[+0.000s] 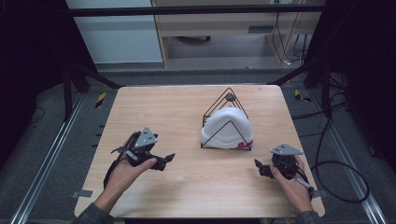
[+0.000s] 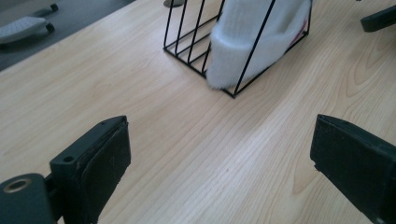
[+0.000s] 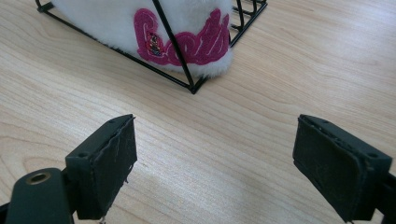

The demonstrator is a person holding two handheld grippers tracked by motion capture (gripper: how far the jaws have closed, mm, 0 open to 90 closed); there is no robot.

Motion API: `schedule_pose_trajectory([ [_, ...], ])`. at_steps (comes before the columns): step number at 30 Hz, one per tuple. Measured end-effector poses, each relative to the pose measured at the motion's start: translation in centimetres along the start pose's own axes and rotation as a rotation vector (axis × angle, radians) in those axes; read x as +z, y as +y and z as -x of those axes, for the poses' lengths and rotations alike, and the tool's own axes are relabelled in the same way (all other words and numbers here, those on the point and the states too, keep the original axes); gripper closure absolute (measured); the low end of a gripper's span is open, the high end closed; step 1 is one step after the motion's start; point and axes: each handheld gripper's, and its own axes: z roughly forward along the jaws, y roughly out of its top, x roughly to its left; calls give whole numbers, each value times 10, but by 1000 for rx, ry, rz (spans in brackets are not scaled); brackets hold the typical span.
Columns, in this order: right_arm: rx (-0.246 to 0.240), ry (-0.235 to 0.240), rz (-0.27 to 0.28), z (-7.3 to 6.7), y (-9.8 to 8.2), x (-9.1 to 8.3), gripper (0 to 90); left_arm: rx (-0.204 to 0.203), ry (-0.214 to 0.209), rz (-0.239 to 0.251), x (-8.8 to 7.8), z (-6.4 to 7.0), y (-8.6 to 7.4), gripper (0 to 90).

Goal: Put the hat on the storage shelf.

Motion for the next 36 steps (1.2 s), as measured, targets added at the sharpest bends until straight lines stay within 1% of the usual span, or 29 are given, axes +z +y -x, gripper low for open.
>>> schedule_pose_trajectory([
  [1, 0, 0, 0, 0, 0, 0, 137, 0, 0, 0, 0, 0, 0, 44],
  [2, 4, 5, 1, 0, -1, 0, 137, -11, 4, -4, 0, -4, -6, 44],
  [3, 14, 7, -5, 0, -2, 2, 135, -16, 9, -20, 2, -9, -13, 40],
  [4, 17, 11, -9, 0, -3, 2, 133, -16, 9, -20, 2, -9, -13, 38],
  [5, 17, 11, -9, 0, -3, 2, 133, -19, 11, -28, 3, -12, -18, 38],
  [6, 21, 14, -14, -1, -3, 3, 133, -31, 7, -32, 4, -16, -22, 38],
  [8, 12, 17, -16, -2, -5, 5, 131, -58, 1, -34, 5, -22, -30, 38],
  [9, 14, 21, -17, -4, -5, 5, 130, -64, 9, -42, 6, -26, -35, 38],
  [10, 13, 26, -18, -5, -6, 7, 127, -81, 18, -56, 7, -31, -41, 41],
  [13, 16, 27, -25, -7, -4, 8, 124, -103, 47, -92, 8, -41, -53, 46],
  [14, 11, 28, -22, -6, -4, 9, 123, -111, 55, -99, 9, -44, -57, 49],
  [15, 11, 28, -22, -6, -4, 9, 123, -111, 55, -99, 9, -44, -57, 49],
  [16, 12, 31, -21, -6, -3, 10, 123, -118, 69, -111, 9, -49, -62, 49],
  [17, 22, 35, -22, -5, -2, 11, 123, -137, 82, -120, 9, -56, -69, 50],
  [18, 27, 38, -24, -5, -2, 12, 123, -148, 93, -125, 9, -59, -73, 50],
  [19, 27, 38, -24, -5, -2, 12, 123, -148, 93, -125, 9, -59, -73, 51],
  [20, 22, 37, -25, -4, -2, 13, 123, -157, 102, -131, 9, -63, -78, 51],
  [21, 36, 39, -32, -3, -2, 14, 123, -175, 111, -131, 9, -67, -82, 52],
  [22, 38, 37, -34, -2, -2, 14, 124, -199, 112, -123, 9, -70, -87, 55],
  [23, 50, 40, -34, -2, -2, 15, 125, -211, 104, -126, 8, -73, -91, 57],
  [24, 55, 40, -36, -2, -3, 15, 125, -221, 110, -128, 7, -75, -95, 57],
  [25, 55, 40, -36, -2, -3, 16, 126, -221, 121, -135, 6, -77, -98, 57],
  [26, 49, 41, -39, -2, -3, 16, 126, -231, 127, -130, 5, -78, -101, 57],
  [28, 50, 43, -40, -1, -3, 17, 126, -248, 131, -132, 2, -82, -108, 56],
  [30, 51, 42, -40, -1, -3, 18, 126, -251, 138, -130, 2, -83, -110, 56],
  [31, 57, 37, -40, 1, -4, 19, 126, -250, 152, -135, 1, -85, -114, 56],
  [32, 63, 38, -41, 2, -3, 20, 126, -263, 152, -130, 1, -85, -116, 56],
  [36, 72, 19, -44, 6, -4, 24, 126, -276, 159, -128, 3, -88, -122, 56],
])
